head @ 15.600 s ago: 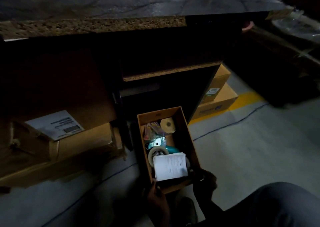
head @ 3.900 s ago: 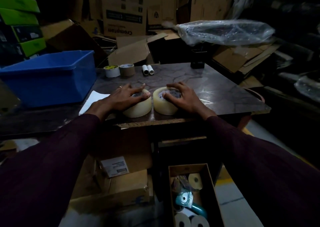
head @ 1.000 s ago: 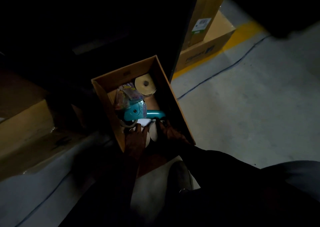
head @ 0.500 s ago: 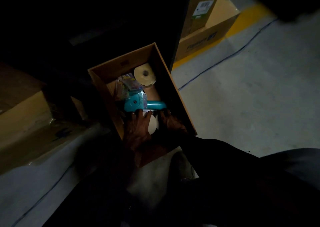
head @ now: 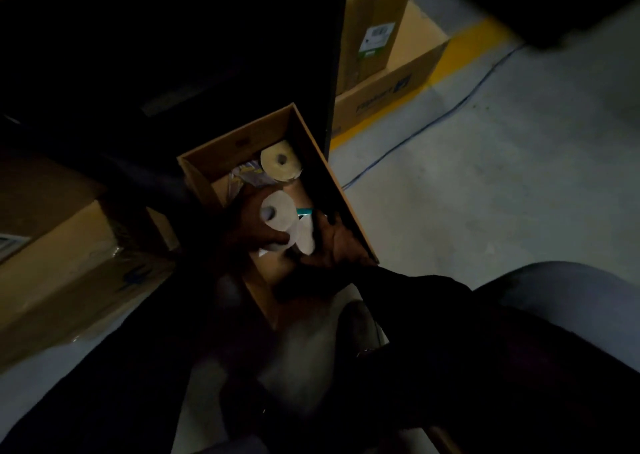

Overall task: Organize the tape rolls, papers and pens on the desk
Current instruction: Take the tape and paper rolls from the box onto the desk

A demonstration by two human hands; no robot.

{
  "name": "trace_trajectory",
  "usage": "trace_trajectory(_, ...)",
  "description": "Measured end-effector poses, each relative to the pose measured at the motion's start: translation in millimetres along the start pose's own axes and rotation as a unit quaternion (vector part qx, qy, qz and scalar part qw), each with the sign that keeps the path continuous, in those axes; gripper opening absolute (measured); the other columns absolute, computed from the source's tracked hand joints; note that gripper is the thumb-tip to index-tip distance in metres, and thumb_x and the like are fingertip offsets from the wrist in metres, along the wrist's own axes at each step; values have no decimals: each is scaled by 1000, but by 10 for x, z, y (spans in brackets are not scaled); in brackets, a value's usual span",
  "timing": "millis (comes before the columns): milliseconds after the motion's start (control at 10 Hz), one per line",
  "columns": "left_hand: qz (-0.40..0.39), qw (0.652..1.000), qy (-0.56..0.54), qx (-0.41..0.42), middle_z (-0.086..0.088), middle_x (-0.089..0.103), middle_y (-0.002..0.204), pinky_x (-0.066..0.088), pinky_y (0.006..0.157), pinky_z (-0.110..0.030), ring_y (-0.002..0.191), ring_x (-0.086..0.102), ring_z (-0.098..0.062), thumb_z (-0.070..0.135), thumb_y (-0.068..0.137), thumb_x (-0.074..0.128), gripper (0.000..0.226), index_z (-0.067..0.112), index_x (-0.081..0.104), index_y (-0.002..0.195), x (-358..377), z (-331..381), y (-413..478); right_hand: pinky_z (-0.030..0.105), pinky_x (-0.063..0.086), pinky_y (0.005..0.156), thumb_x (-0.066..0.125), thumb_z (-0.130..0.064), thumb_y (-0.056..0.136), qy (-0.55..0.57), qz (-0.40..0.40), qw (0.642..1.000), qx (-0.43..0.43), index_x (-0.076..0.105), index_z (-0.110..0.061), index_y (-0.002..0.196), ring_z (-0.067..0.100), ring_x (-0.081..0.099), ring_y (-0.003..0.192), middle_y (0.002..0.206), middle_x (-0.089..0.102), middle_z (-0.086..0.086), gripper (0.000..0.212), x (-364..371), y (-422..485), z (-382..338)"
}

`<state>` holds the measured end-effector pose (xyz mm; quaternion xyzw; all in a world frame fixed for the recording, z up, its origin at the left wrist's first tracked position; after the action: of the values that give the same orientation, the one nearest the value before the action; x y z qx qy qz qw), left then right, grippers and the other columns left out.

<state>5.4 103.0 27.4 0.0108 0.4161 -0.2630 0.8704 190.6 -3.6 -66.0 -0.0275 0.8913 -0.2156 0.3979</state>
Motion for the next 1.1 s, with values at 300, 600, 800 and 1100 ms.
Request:
trace_trajectory(300,31,982,-187,-8,14,52,131,45,106,-38,125,50,-9,51,51,85,91,32,53,134,-803,1035,-518,35,49,83,62,-72,63,0,81,991,-106,37,-25,143,30,56,103,121,45,9,95,-1243,-726,-779)
trace_trajectory(600,154,962,-213,71,1,54,125,47,100,-38,113,57,-11,63,64,66,71,40,53,130,-1515,1907,-1231,21,36,70,68,-64,77,14,201,952,-231,59,-21,121,19,60,97,105,58,-1,63,-2494,-1375,-1230)
trace_trajectory(800,205,957,-139,150,1,58,116,49,97,-35,109,59,-10,64,70,60,72,29,55,132,-2121,2584,-1665,35,50,78,58,-64,84,8,281,897,-341,64,-11,115,21,62,93,101,66,8,61,-3308,-1866,-1800)
trace_trajectory(1100,270,924,-15,270,6,61,123,49,97,-38,114,59,-10,64,71,62,66,37,54,130,-3211,3586,-1966,20,50,86,62,-61,81,16,345,819,-457,64,-11,123,13,64,100,112,65,2,66,-4428,-2205,-2670)
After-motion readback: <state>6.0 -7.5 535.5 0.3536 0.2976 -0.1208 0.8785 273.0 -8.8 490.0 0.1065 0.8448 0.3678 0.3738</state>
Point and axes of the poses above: each hand's wrist, its own y-axis towards the middle knuckle, its own x-axis out of the palm, z = x × y, the point moved 1 cm from there along y, towards the middle knuckle
